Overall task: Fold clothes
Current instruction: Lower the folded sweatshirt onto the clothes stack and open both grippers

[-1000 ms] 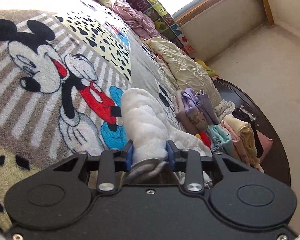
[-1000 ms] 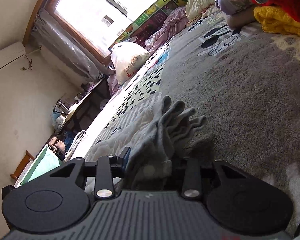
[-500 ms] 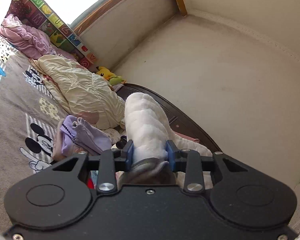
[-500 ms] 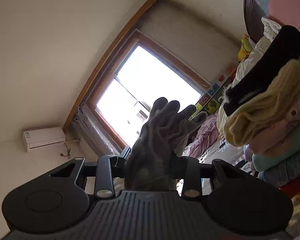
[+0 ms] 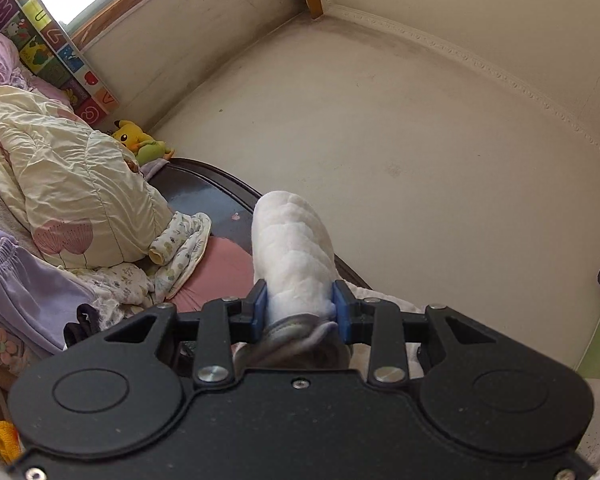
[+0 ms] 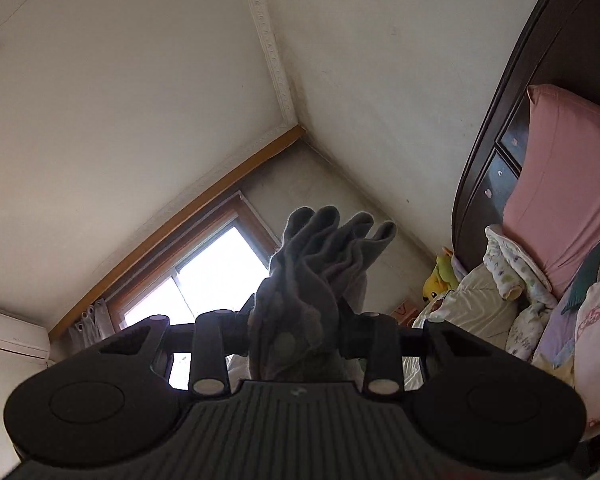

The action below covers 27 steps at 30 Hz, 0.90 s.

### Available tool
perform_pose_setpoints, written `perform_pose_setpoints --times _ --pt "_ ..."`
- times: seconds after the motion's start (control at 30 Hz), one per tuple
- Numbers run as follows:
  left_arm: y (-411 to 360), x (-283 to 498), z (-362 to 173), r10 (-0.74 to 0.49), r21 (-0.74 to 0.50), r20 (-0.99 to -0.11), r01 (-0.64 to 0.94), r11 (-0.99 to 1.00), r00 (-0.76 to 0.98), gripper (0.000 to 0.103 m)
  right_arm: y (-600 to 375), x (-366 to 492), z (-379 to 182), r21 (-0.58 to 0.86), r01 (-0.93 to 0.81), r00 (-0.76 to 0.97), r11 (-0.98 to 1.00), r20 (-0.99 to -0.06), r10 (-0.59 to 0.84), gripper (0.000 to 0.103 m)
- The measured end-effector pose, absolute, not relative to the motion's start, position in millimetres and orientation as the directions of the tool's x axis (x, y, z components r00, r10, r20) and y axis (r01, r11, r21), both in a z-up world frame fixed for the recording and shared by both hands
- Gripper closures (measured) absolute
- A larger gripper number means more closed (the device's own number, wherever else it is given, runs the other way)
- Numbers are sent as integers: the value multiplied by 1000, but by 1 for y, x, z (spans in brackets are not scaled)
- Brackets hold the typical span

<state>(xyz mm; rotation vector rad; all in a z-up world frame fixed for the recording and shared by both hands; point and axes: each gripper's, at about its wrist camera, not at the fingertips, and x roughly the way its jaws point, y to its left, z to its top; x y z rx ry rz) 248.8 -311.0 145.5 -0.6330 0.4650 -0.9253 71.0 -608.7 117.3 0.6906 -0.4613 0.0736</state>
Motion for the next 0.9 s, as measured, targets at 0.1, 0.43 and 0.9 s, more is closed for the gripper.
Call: perform_pose_setpoints --times 0.1,0.43,0.9 --pt "-341 273 124 -786 -656 -303 480 582 539 69 -630 97 111 634 -134 910 762 383 -159 65" --pt "-336 287 103 -775 -665 -345 445 600 529 54 -689 184 15 808 153 988 569 -121 -94 66" --pt "-218 186 112 -775 -551 -191 587 593 603 21 -623 74 55 583 208 970 786 -17 -244 7"
